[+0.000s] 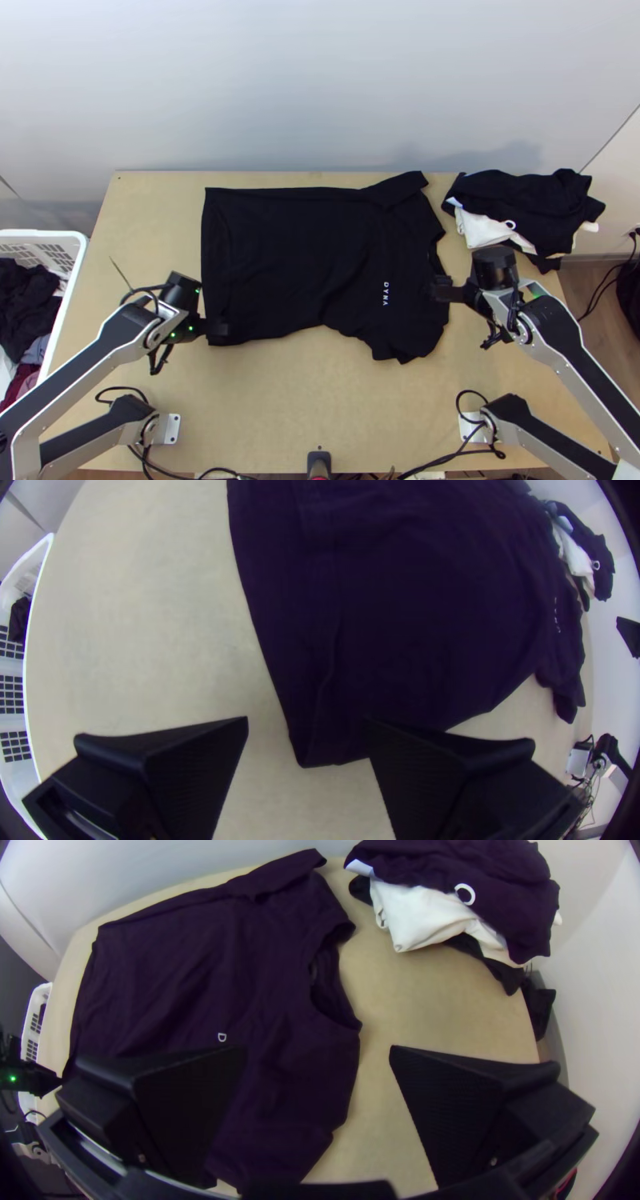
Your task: Fold the t-shirt
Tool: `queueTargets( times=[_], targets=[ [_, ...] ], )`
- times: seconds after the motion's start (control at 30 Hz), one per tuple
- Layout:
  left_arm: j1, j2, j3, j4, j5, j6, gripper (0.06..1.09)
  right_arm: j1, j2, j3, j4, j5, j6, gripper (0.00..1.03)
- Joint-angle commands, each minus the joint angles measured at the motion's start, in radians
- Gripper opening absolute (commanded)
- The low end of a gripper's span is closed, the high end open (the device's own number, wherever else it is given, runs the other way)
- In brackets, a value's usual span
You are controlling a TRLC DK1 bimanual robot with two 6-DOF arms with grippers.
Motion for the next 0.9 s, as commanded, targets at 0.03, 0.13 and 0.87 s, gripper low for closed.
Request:
queueTargets(
  times=[0.03, 0.13, 0.87],
  targets=[
    [-0.091, 0.049, -0.055, 0.073, -0.005, -0.041, 0.83, 0.040, 0.020, -0.017, -0.039, -0.026, 0.007, 0.99],
    [-0.131, 0.075, -0.066, 0.116, -0.005, -0.067, 0.80, 0.077, 0.032, -0.020, -0.057, -0.050, 0.006, 0.99],
    [0.024, 0.086, -0.015, 0.265, -0.140, -0.004, 0.09, 0.316, 0.130, -0.103, -0.105, -0.126, 0.006, 0.98]
  ],
)
